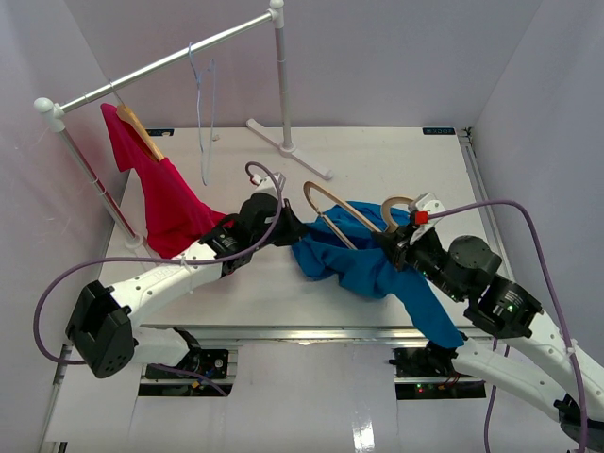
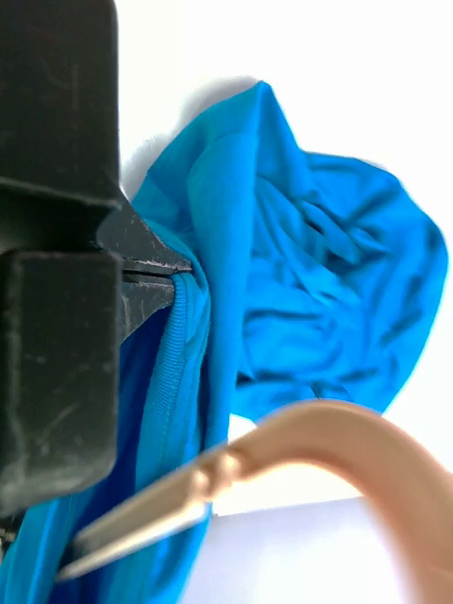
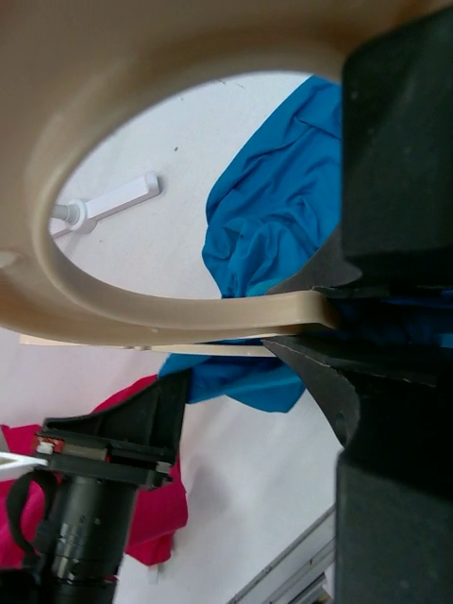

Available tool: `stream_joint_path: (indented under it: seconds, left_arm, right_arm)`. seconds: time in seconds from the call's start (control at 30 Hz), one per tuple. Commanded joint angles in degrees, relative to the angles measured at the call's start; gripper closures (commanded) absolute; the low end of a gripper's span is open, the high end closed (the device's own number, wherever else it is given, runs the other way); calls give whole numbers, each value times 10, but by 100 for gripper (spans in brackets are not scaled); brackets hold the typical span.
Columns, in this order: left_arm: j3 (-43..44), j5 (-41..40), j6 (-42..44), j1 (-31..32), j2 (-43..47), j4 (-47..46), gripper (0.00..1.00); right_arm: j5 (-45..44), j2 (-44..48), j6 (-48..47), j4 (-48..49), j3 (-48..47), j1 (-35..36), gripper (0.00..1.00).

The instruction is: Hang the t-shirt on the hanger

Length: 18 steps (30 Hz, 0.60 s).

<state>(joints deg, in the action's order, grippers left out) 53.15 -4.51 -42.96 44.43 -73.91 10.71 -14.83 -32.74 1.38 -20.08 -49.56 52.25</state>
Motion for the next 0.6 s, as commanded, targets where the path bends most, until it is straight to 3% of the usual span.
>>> stream_joint_path:
  seconds: [0.0, 0.23, 0.57]
  left_arm:
    - [52, 35, 28, -56, 10, 61, 100]
    - [130, 103, 47, -116, -26, 102, 100]
    - [181, 141, 84, -122, -23, 139, 100]
  right_arm:
    - [20, 45, -11, -3, 5, 0, 92]
    - [81, 100, -41, -21, 24, 0, 92]
    - [64, 72, -44, -58, 27, 0, 92]
